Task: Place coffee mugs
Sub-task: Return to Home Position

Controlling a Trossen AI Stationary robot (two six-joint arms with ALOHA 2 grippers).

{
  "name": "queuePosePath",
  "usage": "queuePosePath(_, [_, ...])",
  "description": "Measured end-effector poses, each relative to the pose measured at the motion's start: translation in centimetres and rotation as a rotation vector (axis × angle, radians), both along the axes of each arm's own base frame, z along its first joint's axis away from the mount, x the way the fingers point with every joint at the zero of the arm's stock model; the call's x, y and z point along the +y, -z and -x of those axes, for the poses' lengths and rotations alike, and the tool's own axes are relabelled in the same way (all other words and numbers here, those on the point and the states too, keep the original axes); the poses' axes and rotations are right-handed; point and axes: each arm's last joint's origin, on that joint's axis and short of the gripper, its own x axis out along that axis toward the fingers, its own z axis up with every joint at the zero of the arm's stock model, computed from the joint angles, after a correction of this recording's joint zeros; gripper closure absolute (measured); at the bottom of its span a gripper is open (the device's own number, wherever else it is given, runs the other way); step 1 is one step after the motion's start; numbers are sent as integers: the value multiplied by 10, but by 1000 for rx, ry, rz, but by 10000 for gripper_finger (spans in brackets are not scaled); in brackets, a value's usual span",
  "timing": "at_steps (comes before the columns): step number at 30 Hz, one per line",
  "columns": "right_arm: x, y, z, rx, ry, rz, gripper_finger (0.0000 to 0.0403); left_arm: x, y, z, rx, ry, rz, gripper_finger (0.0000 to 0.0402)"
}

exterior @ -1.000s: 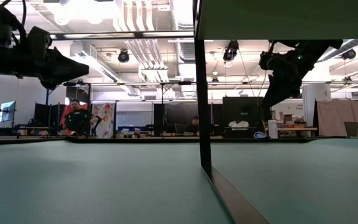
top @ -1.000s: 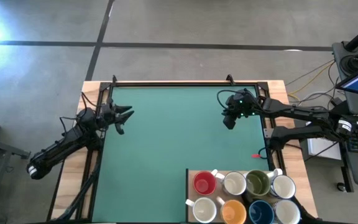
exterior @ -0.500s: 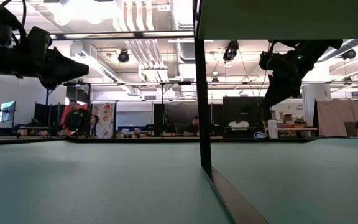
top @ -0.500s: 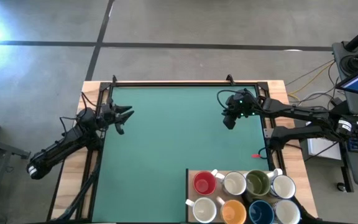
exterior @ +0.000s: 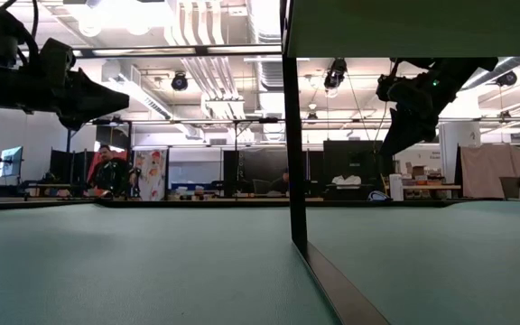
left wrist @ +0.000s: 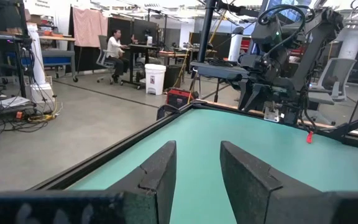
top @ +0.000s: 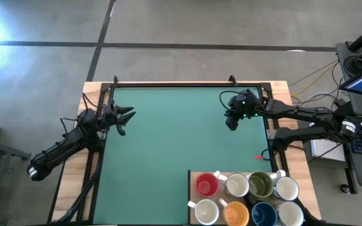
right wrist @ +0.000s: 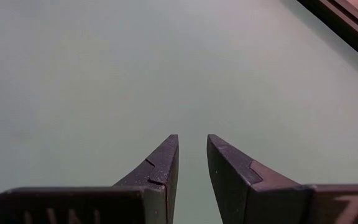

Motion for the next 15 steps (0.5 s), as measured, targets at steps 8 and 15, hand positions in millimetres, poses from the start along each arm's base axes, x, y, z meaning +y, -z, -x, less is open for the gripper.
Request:
queuePosePath(8, [2, -8, 3, -34, -25, 54, 330, 0, 0, 0, 0, 0, 0, 294])
queuePosePath(15, [6, -27, 9, -373, 55, 117, 330, 0, 0, 0, 0, 0, 1, 294])
